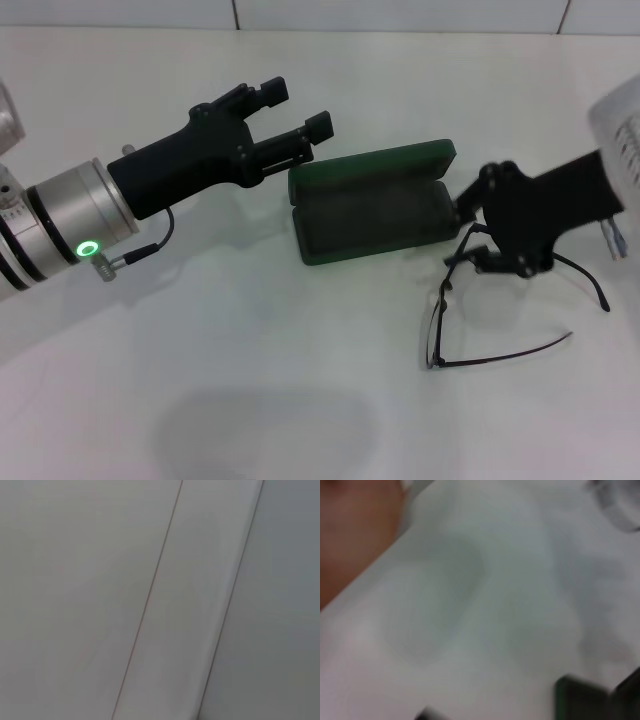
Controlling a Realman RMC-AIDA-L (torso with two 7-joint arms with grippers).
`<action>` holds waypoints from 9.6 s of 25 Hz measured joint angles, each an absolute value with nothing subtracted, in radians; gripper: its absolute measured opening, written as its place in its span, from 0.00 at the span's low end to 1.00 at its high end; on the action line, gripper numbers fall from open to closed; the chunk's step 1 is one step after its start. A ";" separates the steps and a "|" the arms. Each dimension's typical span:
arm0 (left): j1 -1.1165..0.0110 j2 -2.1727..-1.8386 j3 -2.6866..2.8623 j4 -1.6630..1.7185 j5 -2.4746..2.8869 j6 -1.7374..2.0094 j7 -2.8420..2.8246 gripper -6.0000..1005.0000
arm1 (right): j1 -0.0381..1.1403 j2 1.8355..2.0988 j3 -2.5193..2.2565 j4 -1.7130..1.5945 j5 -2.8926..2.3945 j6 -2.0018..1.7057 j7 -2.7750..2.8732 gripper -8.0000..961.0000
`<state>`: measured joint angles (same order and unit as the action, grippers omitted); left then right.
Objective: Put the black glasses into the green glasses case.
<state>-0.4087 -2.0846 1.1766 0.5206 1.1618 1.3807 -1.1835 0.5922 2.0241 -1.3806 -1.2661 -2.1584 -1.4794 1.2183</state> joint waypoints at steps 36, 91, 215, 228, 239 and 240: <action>-0.414 -2.086 1.152 0.513 1.114 1.371 -1.227 0.89 | 0.380 2.016 -1.502 -1.079 -1.331 -0.949 0.922 0.65; -0.425 -2.071 1.124 0.477 1.121 1.370 -1.195 0.89 | 0.897 2.028 -1.833 -1.094 -2.393 -1.406 1.344 0.58; -0.605 -2.087 1.137 0.491 1.484 1.503 -1.370 0.89 | 0.555 1.988 -0.952 -0.639 -1.227 -1.592 1.166 0.12; -0.656 -2.096 1.397 0.497 1.291 1.513 -1.344 0.89 | 0.575 2.014 -0.967 -0.606 -1.210 -1.557 1.152 0.12; -0.646 -2.087 1.368 0.502 1.227 1.621 -1.344 0.89 | 0.583 2.015 -1.015 -0.565 -1.259 -1.529 1.119 0.12; -0.645 -2.087 1.362 0.502 1.226 1.624 -1.344 0.89 | 0.583 2.015 -1.020 -0.559 -1.265 -1.528 1.118 0.12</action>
<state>-0.6454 -2.0865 1.3623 0.5018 1.2259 1.6242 -1.3435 0.5831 2.0155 -1.0198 -0.5590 -1.2654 -1.5275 1.1185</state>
